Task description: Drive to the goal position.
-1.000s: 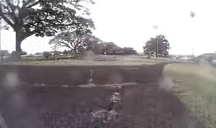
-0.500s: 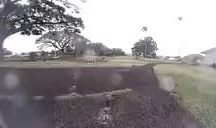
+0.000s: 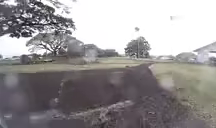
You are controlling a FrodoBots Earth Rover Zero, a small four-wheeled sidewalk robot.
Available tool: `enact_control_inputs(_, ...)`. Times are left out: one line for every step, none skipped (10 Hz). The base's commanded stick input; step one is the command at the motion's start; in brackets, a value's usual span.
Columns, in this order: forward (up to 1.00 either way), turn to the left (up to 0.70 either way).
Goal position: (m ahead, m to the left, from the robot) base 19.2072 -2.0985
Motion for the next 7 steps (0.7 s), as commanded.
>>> enact_control_inputs(1.0,-0.35)
enact_control_inputs(1.0,-0.36)
enact_control_inputs(1.0,-0.4)
enact_control_inputs(1.0,-0.04)
enact_control_inputs(1.0,-0.24)
enact_control_inputs(1.0,-0.34)
enact_control_inputs(1.0,-0.19)
